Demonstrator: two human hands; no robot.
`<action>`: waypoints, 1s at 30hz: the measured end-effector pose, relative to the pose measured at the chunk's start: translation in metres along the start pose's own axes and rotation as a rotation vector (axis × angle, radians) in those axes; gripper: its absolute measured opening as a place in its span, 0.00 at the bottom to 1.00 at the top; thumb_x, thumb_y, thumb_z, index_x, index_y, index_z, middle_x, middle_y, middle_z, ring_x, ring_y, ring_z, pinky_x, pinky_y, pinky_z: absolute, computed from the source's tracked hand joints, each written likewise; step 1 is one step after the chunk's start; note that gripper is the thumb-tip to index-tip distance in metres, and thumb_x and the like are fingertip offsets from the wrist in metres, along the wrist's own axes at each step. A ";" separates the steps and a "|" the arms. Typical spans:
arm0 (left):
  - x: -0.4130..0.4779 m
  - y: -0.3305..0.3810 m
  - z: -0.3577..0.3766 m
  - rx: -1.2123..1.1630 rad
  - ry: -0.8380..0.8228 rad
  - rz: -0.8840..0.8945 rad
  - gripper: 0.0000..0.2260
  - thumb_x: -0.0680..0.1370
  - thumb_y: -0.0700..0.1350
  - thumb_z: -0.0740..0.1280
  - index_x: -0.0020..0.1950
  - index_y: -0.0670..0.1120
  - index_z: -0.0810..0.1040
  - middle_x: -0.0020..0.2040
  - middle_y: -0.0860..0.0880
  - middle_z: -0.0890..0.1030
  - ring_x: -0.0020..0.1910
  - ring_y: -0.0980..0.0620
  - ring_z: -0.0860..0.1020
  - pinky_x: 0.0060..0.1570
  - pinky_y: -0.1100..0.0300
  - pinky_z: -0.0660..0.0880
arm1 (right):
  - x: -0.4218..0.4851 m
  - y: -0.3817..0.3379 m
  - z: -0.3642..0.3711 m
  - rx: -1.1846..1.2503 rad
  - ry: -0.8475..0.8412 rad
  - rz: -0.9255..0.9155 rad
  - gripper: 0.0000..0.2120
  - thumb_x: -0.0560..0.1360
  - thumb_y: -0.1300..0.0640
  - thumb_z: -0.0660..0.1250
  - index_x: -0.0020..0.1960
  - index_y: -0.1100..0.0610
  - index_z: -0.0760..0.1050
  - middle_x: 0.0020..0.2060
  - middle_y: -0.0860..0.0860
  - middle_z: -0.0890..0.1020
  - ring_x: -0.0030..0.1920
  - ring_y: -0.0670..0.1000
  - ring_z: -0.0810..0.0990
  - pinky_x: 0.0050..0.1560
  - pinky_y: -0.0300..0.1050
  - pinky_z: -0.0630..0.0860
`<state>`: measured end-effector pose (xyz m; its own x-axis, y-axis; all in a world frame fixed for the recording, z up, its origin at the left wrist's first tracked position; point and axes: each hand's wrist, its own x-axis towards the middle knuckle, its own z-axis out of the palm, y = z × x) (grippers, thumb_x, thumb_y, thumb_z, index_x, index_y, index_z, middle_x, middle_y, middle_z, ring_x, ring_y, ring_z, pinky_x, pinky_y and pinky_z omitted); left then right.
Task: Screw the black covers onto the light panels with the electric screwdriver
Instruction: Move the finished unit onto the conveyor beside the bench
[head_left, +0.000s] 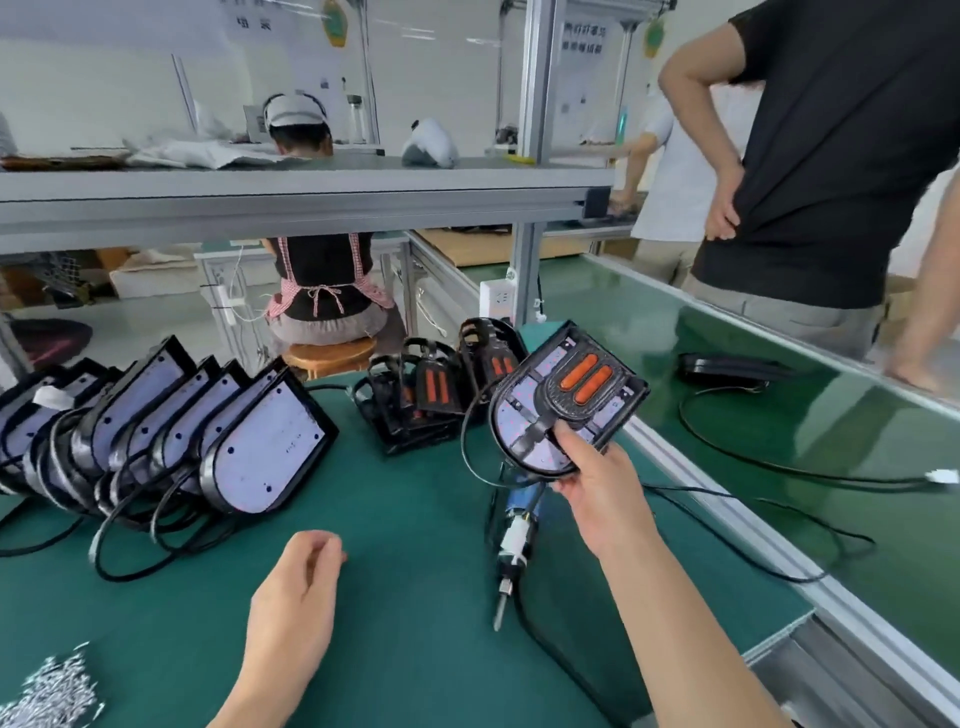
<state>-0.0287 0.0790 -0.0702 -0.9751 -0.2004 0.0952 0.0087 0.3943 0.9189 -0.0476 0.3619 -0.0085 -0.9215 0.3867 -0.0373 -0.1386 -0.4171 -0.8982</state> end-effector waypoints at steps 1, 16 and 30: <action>0.000 -0.001 0.000 0.002 0.004 0.009 0.07 0.81 0.52 0.62 0.45 0.63 0.76 0.42 0.64 0.82 0.41 0.61 0.77 0.39 0.66 0.72 | 0.005 -0.006 -0.009 0.008 0.034 -0.013 0.08 0.80 0.60 0.69 0.59 0.56 0.79 0.49 0.53 0.85 0.46 0.53 0.78 0.42 0.46 0.71; 0.026 -0.047 0.013 0.113 0.120 0.179 0.04 0.78 0.52 0.68 0.52 0.59 0.78 0.42 0.68 0.82 0.39 0.68 0.77 0.37 0.81 0.66 | 0.062 -0.079 -0.174 0.102 0.581 -0.093 0.14 0.80 0.60 0.70 0.64 0.57 0.72 0.57 0.55 0.82 0.44 0.49 0.81 0.40 0.43 0.76; 0.054 -0.088 0.017 -0.031 0.126 0.160 0.19 0.70 0.63 0.65 0.54 0.53 0.80 0.40 0.56 0.83 0.39 0.59 0.81 0.42 0.66 0.76 | 0.091 -0.088 -0.257 0.253 0.938 -0.040 0.21 0.80 0.61 0.67 0.72 0.59 0.69 0.69 0.56 0.75 0.57 0.53 0.77 0.52 0.44 0.77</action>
<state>-0.0863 0.0486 -0.1525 -0.9253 -0.2487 0.2864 0.1701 0.4028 0.8993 -0.0266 0.6450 -0.0456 -0.2663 0.8571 -0.4411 -0.3382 -0.5116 -0.7899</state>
